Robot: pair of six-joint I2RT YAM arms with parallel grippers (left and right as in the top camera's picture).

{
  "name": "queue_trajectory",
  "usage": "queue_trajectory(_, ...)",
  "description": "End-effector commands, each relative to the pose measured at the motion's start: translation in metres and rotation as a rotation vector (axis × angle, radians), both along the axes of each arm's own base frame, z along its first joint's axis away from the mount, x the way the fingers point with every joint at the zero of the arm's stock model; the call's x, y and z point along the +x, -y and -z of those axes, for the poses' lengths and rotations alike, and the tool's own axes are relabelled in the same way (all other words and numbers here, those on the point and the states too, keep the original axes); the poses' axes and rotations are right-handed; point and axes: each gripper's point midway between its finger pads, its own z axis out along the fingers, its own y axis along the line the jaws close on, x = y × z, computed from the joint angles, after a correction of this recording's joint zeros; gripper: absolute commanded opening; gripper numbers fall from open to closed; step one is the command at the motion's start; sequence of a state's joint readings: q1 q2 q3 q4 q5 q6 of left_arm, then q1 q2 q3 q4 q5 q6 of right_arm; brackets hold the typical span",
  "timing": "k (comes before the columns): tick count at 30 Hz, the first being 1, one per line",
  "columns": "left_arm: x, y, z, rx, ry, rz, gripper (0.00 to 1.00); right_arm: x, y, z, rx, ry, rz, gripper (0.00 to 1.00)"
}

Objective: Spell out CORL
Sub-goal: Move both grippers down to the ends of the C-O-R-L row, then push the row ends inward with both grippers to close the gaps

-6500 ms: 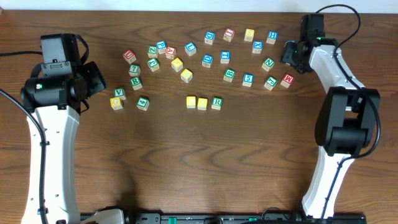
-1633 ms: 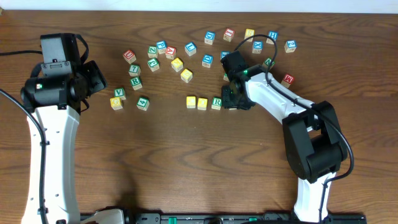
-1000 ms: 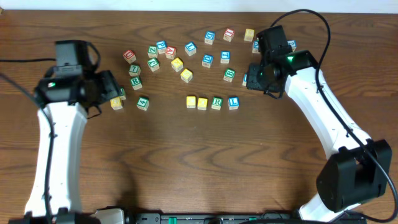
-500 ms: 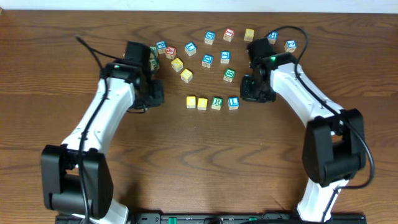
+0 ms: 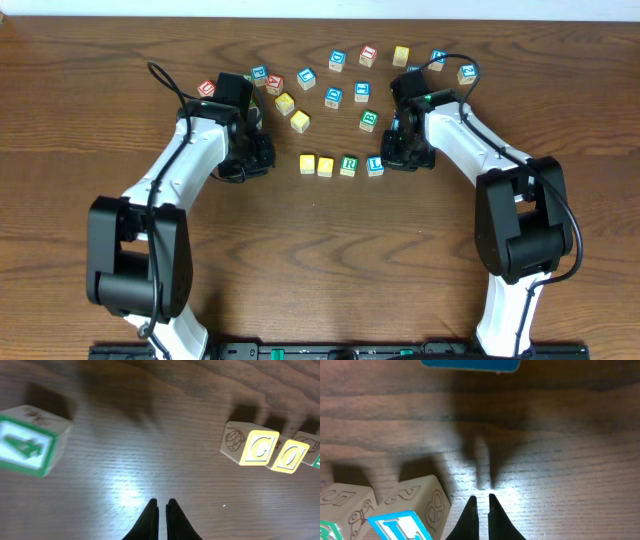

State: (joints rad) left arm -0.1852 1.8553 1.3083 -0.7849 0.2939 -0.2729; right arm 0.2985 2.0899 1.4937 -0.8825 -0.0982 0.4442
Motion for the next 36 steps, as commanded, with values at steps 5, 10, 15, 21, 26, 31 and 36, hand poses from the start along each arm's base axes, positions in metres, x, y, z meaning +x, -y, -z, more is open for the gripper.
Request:
queue_trajectory(5, -0.002, 0.01, 0.015, -0.058, -0.042, 0.014, 0.08, -0.001, -0.009, 0.007, 0.012, -0.004, -0.029, 0.05)
queue_trajectory(10, -0.002, 0.019, 0.021, -0.106, -0.052, 0.052, 0.08, -0.003, -0.013, 0.007, 0.012, -0.004, -0.04, 0.05)
queue_trajectory(15, 0.0, 0.021, 0.025, -0.118, -0.047, 0.066, 0.08, -0.004, -0.015, 0.007, 0.012, -0.005, -0.044, 0.05)
queue_trajectory(21, 0.004, 0.022, 0.025, -0.118, -0.021, 0.1, 0.08, -0.005, -0.018, 0.007, 0.028, -0.011, -0.046, 0.06)
queue_trajectory(26, 0.004, 0.022, 0.025, -0.118, -0.015, 0.116, 0.08, -0.004, -0.022, 0.006, 0.039, -0.005, -0.052, 0.07)
queue_trajectory(31, 0.006, 0.024, 0.024, -0.125, -0.004, 0.123, 0.08, -0.005, -0.028, 0.006, 0.044, 0.001, -0.065, 0.08)
queue_trajectory(36, 0.007, 0.028, 0.023, -0.128, 0.007, 0.144, 0.08, -0.006, -0.031, 0.006, 0.045, 0.003, -0.072, 0.08)
